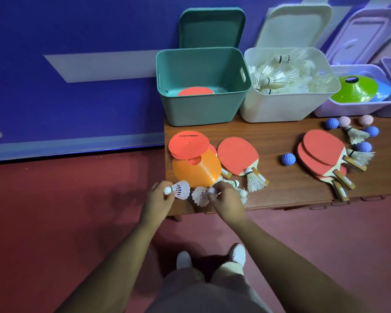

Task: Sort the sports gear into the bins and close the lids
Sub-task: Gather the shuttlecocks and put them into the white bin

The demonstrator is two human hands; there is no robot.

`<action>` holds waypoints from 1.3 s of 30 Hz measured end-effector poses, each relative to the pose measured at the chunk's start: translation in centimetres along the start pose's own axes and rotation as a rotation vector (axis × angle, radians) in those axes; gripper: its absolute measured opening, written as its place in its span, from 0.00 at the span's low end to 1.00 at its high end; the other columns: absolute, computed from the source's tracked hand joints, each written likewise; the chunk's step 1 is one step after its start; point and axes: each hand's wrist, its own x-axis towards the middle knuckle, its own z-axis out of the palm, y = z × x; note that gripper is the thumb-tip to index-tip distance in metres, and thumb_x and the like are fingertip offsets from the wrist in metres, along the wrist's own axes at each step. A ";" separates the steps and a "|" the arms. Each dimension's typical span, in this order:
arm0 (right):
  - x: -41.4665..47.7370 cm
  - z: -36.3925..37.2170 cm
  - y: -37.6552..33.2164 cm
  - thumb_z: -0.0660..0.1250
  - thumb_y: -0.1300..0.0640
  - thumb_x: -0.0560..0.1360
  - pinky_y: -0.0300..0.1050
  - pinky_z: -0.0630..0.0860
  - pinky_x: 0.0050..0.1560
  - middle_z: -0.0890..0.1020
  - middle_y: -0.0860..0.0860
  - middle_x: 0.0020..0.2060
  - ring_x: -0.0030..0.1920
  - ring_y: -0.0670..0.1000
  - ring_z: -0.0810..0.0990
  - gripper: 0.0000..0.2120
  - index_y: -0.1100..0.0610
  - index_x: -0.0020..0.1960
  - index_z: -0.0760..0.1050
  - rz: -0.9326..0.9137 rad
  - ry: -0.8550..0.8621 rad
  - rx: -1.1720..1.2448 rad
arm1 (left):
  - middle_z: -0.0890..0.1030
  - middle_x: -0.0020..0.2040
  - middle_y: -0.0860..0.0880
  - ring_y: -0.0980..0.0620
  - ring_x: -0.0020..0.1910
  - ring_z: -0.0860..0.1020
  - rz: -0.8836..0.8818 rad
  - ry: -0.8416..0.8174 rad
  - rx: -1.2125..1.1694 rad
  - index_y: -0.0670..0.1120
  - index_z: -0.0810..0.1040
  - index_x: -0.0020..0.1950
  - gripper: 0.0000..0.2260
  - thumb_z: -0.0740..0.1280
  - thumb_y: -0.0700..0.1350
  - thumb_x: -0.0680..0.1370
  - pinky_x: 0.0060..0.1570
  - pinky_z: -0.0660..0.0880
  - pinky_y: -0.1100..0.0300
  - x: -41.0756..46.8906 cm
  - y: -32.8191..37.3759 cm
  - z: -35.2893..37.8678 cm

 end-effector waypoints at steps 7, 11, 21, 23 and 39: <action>1.3 -6.8 -4.5 0.65 0.68 0.73 0.47 0.79 0.39 0.81 0.62 0.40 0.36 0.54 0.84 0.06 0.61 0.48 0.72 0.358 0.059 0.915 | 0.81 0.44 0.38 0.46 0.42 0.79 -0.362 -0.057 -0.916 0.42 0.71 0.46 0.09 0.68 0.31 0.75 0.50 0.75 0.54 0.2 6.2 -1.5; 2.7 -10.7 -6.6 0.67 0.69 0.69 0.49 0.75 0.45 0.76 0.58 0.38 0.37 0.54 0.80 0.34 0.40 0.66 0.67 0.119 -0.065 0.877 | 0.81 0.49 0.41 0.47 0.46 0.80 -0.194 -0.236 -0.984 0.43 0.72 0.55 0.14 0.62 0.27 0.76 0.45 0.75 0.62 1.3 11.2 -1.8; 3.6 -18.4 -7.6 0.72 0.57 0.73 0.39 0.71 0.39 0.75 0.45 0.36 0.33 0.41 0.72 0.22 0.46 0.63 0.71 -0.291 -0.114 0.116 | 0.80 0.61 0.49 0.53 0.61 0.78 0.086 -0.478 -0.723 0.56 0.71 0.67 0.24 0.70 0.39 0.73 0.61 0.71 0.58 3.7 18.2 -2.6; 3.6 -18.8 -6.8 0.71 0.55 0.73 0.46 0.77 0.44 0.78 0.51 0.46 0.39 0.48 0.77 0.19 0.45 0.61 0.69 -0.290 -0.093 0.083 | 0.80 0.61 0.50 0.53 0.61 0.78 0.114 -0.469 -0.664 0.56 0.72 0.65 0.24 0.72 0.45 0.72 0.63 0.71 0.58 3.6 18.9 -2.1; 3.3 -19.8 -3.1 0.65 0.55 0.79 0.50 0.76 0.53 0.79 0.50 0.44 0.46 0.50 0.78 0.06 0.56 0.52 0.77 -0.223 -0.040 0.253 | 0.81 0.58 0.50 0.59 0.48 0.79 0.059 -0.562 -0.770 0.55 0.68 0.69 0.24 0.67 0.36 0.77 0.46 0.74 0.65 2.2 21.3 2.3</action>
